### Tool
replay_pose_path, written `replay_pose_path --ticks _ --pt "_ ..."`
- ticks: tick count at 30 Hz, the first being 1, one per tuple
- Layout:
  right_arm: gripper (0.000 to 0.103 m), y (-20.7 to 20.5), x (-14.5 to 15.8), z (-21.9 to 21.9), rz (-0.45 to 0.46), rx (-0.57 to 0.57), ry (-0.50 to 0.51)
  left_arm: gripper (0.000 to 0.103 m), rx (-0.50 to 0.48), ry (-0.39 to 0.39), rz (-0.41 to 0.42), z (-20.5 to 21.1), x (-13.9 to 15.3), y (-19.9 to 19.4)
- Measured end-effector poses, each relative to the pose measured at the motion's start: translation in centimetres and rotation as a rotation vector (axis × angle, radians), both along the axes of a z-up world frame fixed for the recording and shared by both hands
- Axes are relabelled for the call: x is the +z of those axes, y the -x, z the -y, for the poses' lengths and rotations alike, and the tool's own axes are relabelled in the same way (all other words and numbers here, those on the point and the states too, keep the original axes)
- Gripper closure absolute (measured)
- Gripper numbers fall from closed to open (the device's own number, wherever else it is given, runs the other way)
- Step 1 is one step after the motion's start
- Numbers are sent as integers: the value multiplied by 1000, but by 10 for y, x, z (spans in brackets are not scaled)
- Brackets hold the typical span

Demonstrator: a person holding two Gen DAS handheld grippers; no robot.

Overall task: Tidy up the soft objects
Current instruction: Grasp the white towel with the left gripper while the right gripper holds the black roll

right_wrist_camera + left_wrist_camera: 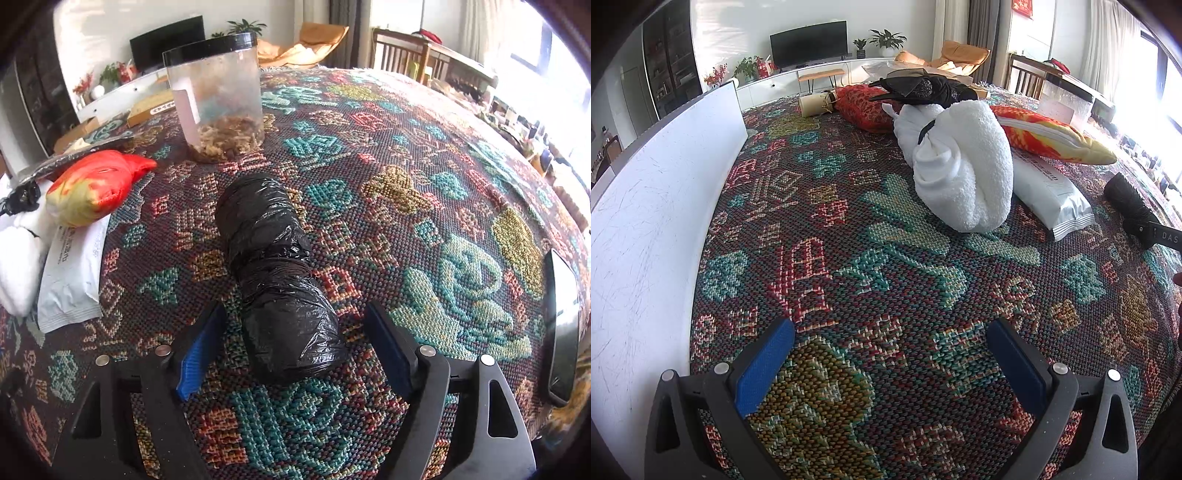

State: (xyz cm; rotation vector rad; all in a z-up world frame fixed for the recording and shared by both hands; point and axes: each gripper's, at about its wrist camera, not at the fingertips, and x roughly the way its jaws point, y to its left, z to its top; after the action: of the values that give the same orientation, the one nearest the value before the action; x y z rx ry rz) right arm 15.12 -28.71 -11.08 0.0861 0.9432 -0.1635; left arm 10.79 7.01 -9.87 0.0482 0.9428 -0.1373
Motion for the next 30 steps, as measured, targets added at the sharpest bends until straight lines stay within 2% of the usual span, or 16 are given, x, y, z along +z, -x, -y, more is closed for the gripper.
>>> replay_pose_path --ticks 30 --pt "19 -3 -2 2 3 -5 1 0 0 0 0 0 0 0"
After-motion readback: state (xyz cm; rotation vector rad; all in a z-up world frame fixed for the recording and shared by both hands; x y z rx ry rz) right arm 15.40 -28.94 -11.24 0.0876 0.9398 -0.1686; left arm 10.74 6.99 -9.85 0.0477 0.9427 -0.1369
